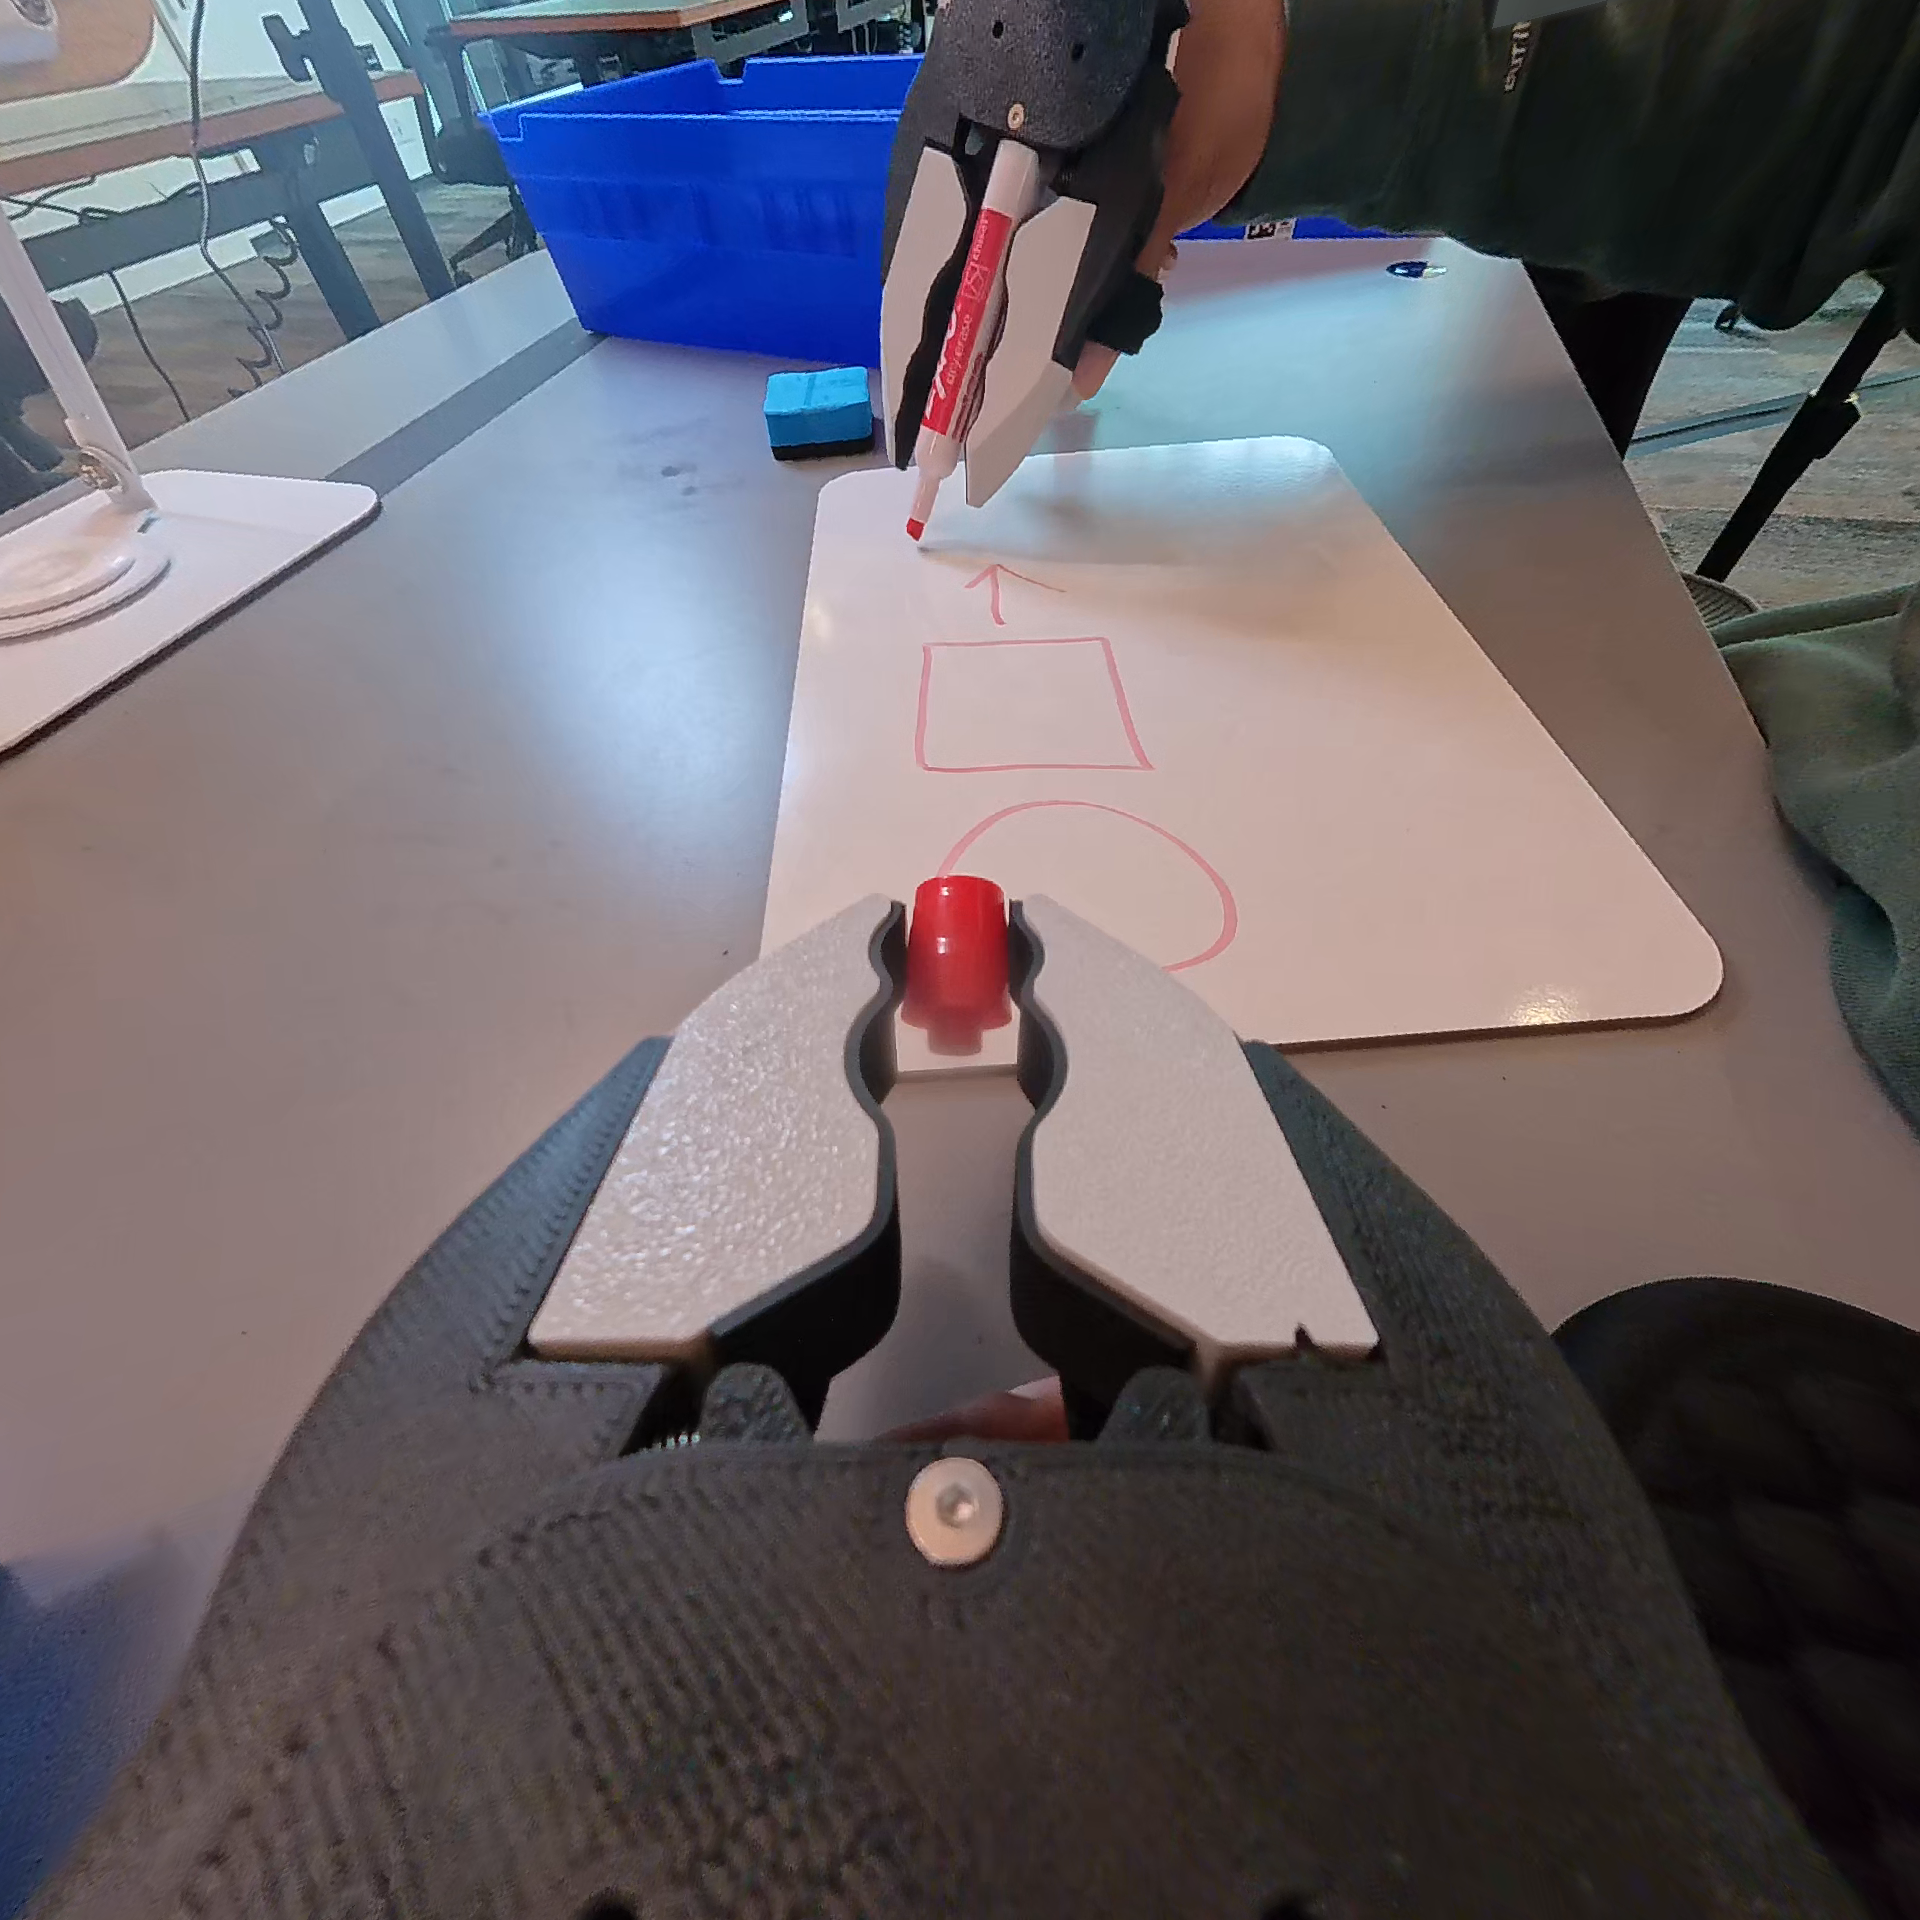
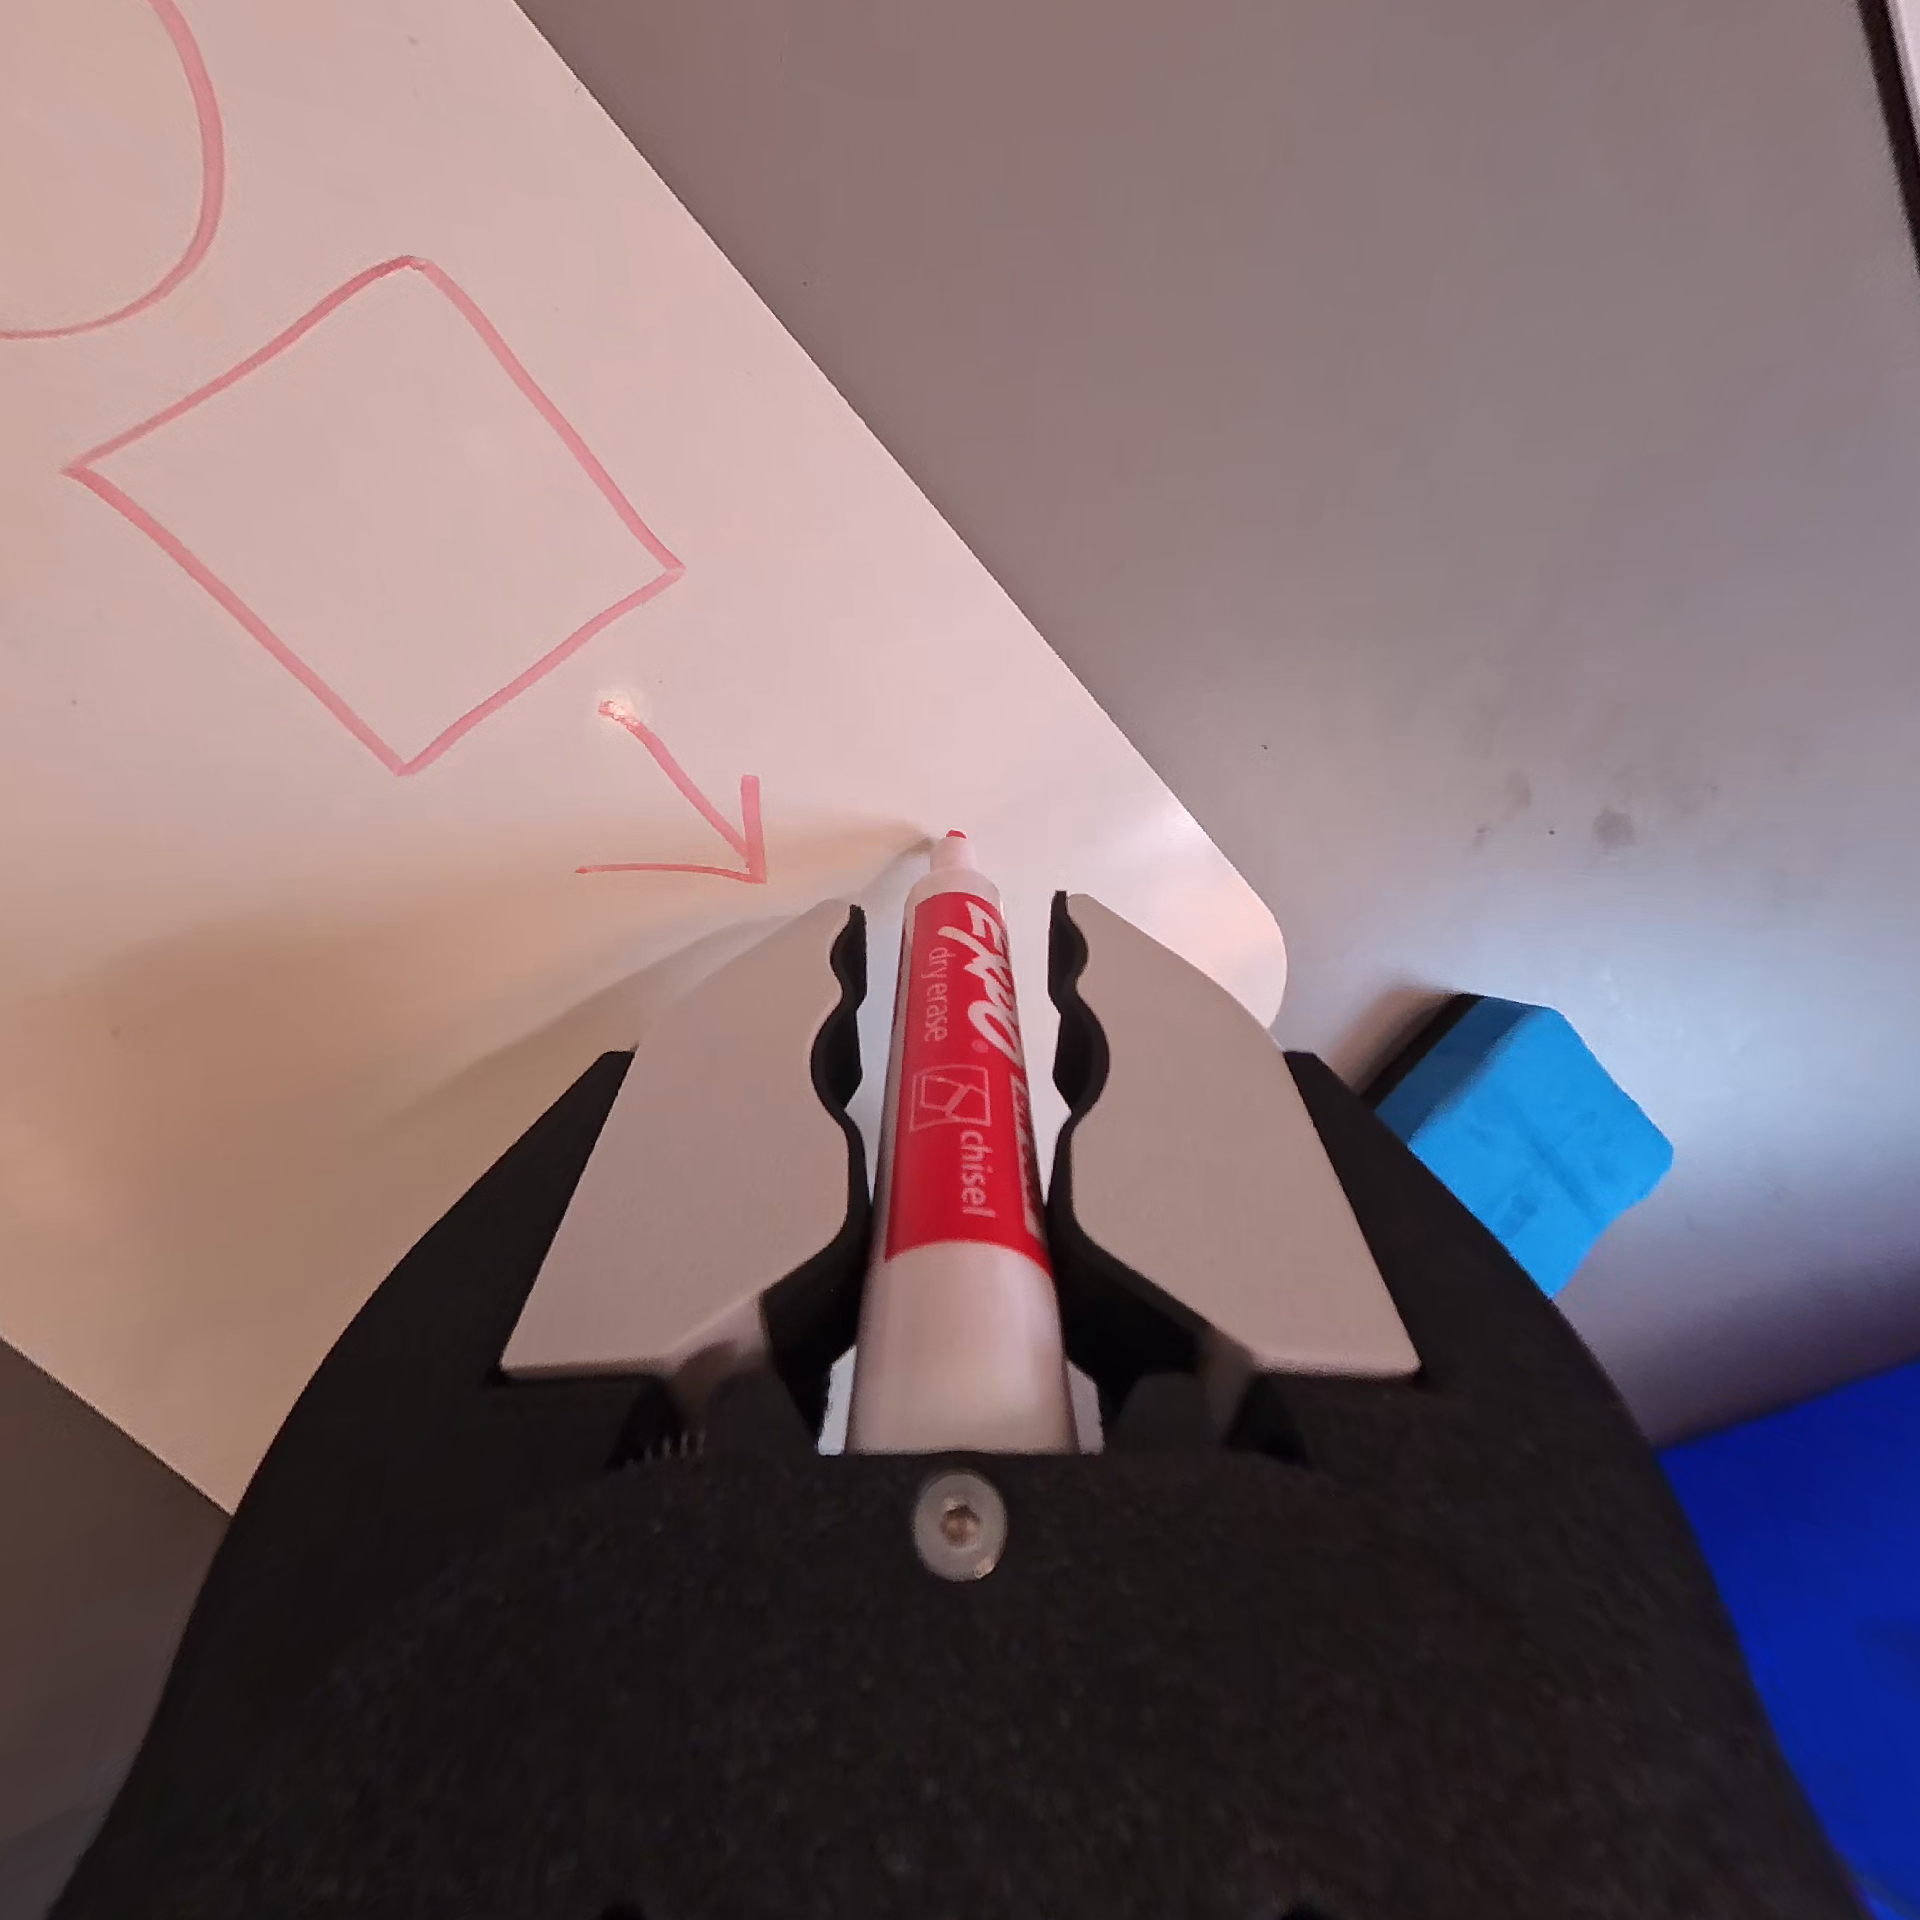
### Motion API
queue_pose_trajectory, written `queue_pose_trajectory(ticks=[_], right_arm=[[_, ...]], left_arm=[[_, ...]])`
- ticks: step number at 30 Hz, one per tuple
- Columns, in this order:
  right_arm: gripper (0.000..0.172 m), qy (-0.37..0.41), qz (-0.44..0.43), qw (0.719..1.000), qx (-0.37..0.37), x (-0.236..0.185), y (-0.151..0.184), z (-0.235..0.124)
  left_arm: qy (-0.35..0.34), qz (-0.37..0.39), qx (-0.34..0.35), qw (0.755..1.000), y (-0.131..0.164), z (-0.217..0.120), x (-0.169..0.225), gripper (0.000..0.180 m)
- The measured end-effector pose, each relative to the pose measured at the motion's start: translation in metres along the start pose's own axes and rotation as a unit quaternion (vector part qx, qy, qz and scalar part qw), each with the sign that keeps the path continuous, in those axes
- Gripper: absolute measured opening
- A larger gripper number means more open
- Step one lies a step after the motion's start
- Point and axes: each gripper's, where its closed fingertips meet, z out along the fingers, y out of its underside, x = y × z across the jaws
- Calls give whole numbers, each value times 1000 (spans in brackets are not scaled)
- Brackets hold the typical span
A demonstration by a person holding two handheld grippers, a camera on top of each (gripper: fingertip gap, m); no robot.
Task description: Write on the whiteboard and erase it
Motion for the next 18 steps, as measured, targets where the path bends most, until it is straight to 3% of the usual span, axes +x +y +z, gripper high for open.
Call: queue_pose_trajectory(ticks=[9,18], right_arm=[[35,4,11,1000,-17,7,11,0],[36,-48,-33,998,-34,-51,17,-13]], left_arm=[[-2,2,-1,1000,0,0,0,18],[0,1,-2,1000,1,0,0,18]])
